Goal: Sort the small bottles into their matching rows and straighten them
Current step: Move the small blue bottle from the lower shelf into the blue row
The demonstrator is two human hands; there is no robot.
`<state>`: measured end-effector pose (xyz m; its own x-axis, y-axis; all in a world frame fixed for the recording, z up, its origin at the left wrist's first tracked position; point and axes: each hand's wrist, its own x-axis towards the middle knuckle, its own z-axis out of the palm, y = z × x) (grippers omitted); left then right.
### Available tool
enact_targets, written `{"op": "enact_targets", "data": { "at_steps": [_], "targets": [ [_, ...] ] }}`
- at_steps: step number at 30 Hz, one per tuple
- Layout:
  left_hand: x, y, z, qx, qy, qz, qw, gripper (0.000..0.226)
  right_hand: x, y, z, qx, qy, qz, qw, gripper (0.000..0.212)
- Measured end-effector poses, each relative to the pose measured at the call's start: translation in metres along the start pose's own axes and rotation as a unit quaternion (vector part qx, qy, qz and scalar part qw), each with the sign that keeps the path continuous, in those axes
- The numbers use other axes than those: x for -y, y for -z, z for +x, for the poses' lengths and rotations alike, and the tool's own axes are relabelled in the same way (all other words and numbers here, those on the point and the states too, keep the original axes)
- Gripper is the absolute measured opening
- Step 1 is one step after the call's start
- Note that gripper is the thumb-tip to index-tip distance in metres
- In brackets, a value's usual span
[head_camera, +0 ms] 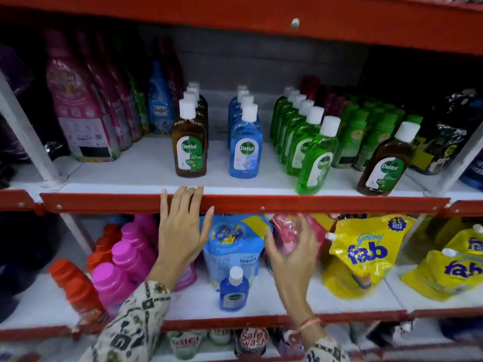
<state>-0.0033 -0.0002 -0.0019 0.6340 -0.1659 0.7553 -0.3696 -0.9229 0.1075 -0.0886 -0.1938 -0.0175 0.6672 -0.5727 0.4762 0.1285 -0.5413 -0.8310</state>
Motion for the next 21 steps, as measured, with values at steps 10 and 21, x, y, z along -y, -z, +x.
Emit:
{"op": "enact_targets", "data": {
  "at_steps": [10, 21],
  "targets": [
    [0.006, 0.000, 0.003, 0.002, -0.012, -0.007, 1.000, 0.049, -0.054, -0.079, -0.120, 0.171, -0.219, -0.047, 0.959, 0.102],
    [0.006, 0.000, 0.004, -0.001, -0.012, -0.026, 1.000, 0.047, -0.055, -0.073, -0.113, 0.080, -0.202, -0.058, 0.974, 0.072]
  ]
}}
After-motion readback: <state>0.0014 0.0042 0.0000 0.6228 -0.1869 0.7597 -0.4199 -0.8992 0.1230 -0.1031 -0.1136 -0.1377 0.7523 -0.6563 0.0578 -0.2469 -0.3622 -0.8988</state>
